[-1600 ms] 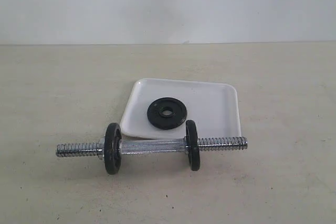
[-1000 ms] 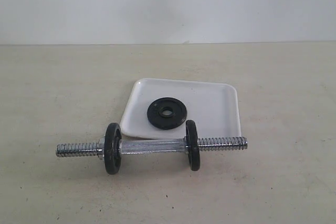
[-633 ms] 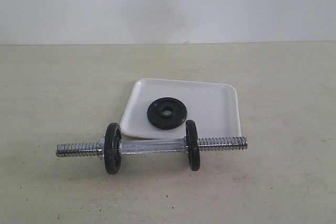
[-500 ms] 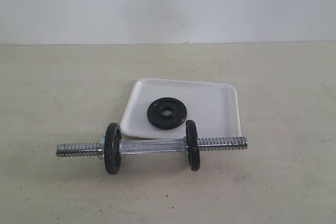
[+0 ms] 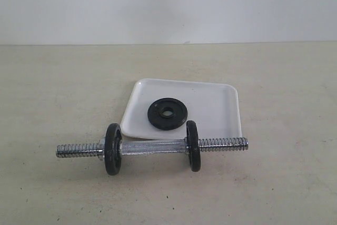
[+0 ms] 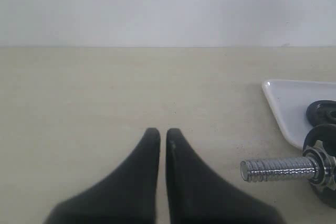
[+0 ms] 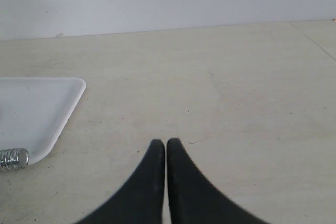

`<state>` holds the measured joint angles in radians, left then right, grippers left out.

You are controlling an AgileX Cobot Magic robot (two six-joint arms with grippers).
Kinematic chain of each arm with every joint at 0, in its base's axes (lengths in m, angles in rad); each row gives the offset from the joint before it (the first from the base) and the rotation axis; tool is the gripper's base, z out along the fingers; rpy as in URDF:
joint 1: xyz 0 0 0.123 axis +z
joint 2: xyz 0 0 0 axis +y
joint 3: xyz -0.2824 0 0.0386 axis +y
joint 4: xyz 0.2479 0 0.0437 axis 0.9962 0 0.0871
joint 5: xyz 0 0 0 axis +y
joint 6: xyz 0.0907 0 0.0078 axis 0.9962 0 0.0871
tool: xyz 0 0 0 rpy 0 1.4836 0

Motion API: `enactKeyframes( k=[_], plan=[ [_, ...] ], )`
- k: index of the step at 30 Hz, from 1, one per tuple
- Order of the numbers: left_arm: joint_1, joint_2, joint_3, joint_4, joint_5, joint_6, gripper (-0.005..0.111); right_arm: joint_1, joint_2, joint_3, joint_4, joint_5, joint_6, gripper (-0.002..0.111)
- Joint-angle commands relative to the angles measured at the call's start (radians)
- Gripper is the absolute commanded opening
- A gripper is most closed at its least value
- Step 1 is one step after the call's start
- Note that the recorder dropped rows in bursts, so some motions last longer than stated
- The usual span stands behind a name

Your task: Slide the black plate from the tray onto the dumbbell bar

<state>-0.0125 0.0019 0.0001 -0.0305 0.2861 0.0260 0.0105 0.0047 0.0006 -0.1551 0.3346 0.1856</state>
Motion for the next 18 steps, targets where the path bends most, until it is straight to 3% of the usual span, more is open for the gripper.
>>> enactKeyframes(
  k=[1,11,18],
  plan=[
    [-0.008,-0.002,0.000,-0.006,-0.002,-0.008,0.004,0.001,-0.005,-0.001,-0.002,-0.004,-0.004,0.000],
    [-0.008,-0.002,0.000,-0.006,-0.012,-0.008,0.004,0.001,-0.005,-0.001,-0.002,-0.004,-0.004,0.000],
    [-0.008,-0.002,0.000,-0.006,-0.243,-0.011,0.004,0.001,-0.005,-0.001,-0.002,-0.004,-0.004,0.000]
  ],
)
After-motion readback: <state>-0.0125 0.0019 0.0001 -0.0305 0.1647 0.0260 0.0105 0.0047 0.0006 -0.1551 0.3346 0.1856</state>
